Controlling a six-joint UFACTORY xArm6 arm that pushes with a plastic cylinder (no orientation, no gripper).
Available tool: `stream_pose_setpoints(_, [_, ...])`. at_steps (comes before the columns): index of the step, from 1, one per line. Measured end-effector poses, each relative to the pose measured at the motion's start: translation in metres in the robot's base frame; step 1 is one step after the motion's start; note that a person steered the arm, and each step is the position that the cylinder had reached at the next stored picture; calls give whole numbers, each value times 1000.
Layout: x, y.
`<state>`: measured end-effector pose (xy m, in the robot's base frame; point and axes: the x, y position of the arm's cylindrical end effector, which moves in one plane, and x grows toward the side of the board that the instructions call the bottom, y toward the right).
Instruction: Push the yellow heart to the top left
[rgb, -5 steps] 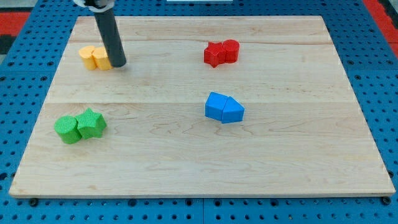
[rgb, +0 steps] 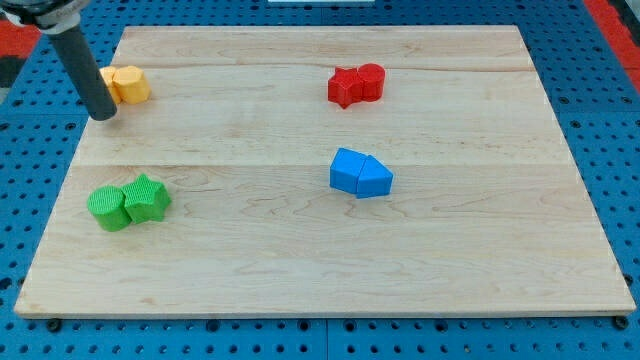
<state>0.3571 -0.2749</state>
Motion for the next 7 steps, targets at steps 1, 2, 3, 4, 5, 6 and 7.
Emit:
stream_pose_setpoints(1, [-35, -3])
stream_pose_setpoints(2, [-65, 2])
stream_pose_setpoints(3, [-61, 4])
stream_pose_setpoints(4, [-44, -15])
stream_pose_setpoints(5, [-44, -30])
stream_pose_setpoints(6, [-60, -30])
stream_pose_setpoints(7, [-107, -30])
